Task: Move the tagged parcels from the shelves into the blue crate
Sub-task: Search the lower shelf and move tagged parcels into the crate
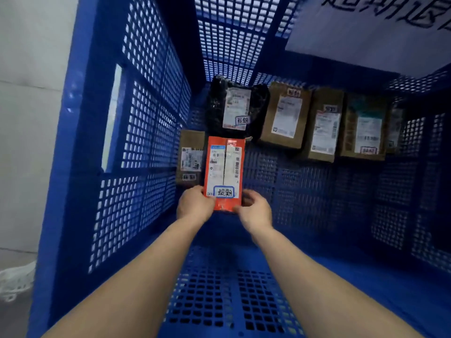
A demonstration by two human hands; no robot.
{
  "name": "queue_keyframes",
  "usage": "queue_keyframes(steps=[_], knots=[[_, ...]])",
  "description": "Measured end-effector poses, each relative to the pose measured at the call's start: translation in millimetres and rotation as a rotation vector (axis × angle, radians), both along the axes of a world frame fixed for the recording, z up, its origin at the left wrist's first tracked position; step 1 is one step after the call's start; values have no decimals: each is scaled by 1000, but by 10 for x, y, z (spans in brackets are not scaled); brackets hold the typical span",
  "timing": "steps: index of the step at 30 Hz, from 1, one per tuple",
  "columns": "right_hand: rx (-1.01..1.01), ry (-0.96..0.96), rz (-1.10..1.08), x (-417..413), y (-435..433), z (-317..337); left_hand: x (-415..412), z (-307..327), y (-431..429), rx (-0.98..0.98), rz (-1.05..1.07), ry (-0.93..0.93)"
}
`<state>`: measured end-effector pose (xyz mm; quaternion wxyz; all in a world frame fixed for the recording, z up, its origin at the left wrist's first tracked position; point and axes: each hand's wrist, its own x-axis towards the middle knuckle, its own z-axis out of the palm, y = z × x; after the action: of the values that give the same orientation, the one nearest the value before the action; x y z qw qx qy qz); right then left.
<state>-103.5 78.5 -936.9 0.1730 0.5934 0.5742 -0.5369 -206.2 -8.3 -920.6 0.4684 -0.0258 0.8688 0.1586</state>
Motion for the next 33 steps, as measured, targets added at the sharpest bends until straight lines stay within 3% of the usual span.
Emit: queue_keyframes(steps=[16, 27, 33], knots=[[-33, 43, 64, -15, -304, -1362, 89, -1274, -227, 84, 31, -126], [-222, 65, 168, -104, -287, -1572, 87, -1534, -285, 235, 214, -162], [-256, 59, 340, -111, -117, -1347, 80, -1490, -282, 86, 77, -123]])
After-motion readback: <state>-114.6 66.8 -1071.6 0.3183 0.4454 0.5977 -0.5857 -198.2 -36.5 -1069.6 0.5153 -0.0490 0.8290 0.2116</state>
